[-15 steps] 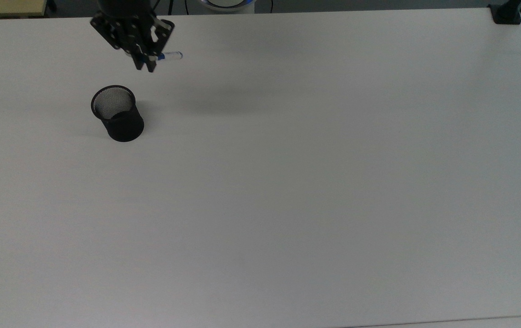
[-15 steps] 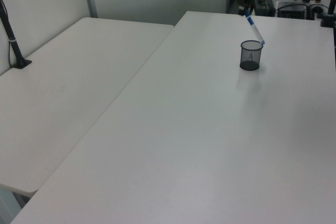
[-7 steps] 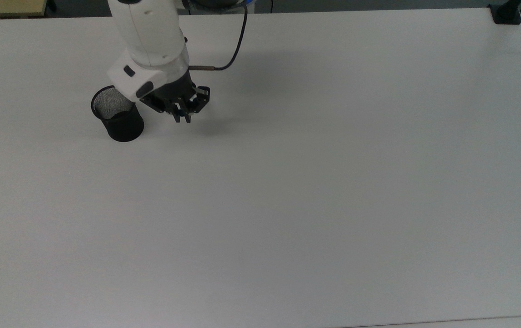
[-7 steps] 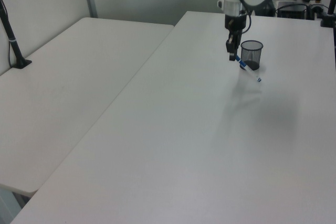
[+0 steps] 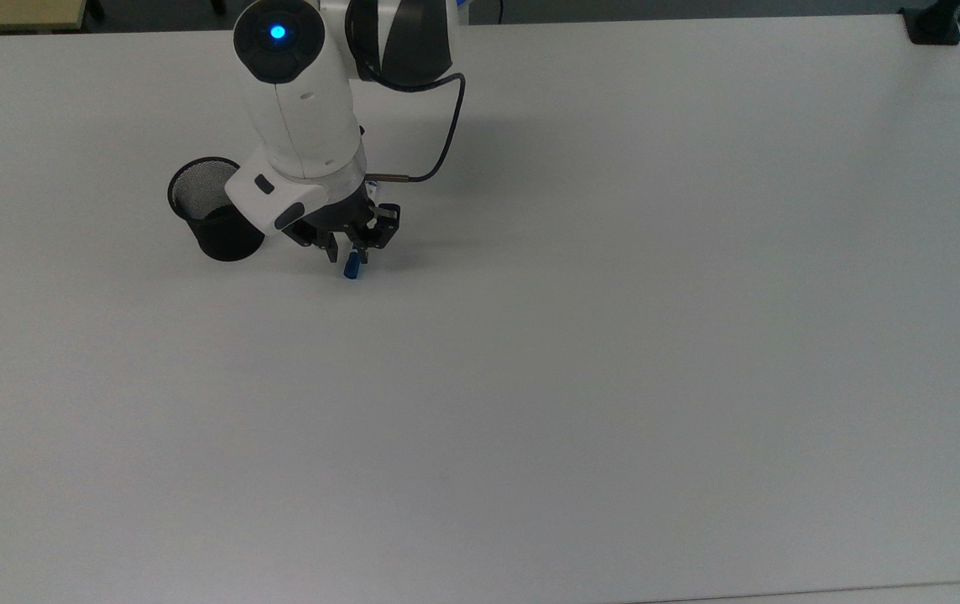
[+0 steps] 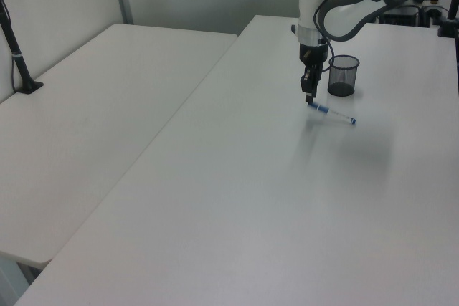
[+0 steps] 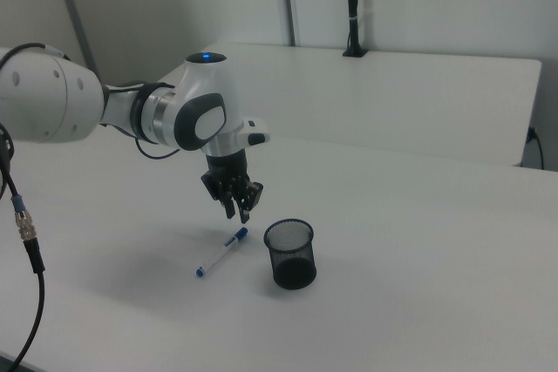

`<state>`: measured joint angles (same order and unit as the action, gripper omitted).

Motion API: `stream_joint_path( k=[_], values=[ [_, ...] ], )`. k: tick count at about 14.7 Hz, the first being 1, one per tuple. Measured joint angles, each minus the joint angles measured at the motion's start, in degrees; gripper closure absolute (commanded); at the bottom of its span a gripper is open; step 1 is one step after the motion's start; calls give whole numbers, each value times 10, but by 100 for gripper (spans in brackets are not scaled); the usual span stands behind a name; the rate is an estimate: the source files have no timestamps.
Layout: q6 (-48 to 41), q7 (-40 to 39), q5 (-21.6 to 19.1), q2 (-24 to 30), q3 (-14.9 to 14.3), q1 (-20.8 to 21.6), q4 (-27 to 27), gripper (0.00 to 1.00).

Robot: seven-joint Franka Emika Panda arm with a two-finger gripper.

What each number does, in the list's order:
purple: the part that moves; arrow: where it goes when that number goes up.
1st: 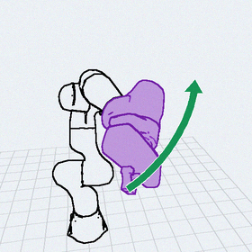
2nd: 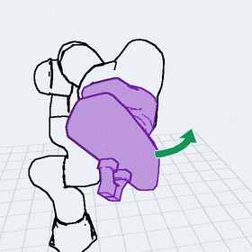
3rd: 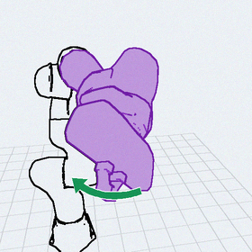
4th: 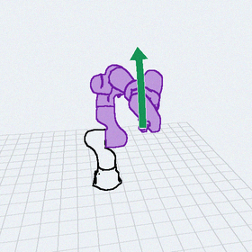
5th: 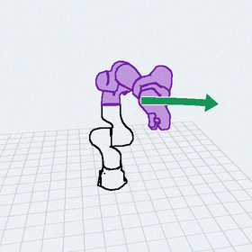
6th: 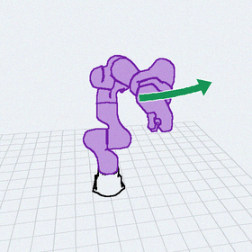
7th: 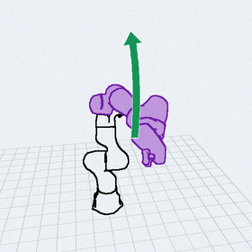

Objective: Remove the marker
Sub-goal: 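Lower the held marker onto the table beside the cup, then open the gripper to release the marker and raise it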

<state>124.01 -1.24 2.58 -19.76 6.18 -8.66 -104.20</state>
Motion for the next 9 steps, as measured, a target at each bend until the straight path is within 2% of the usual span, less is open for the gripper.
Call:
stream_joint_path(
  k=[1,2,7,9],
  values=[
    [0,1,0,0,0,0,0,7],
    [1,1,0,0,0,0,0,0],
    [1,28,0,10,0,0,12,0],
    [-22,59,0,42,-1,-1,28,0]
  ],
)
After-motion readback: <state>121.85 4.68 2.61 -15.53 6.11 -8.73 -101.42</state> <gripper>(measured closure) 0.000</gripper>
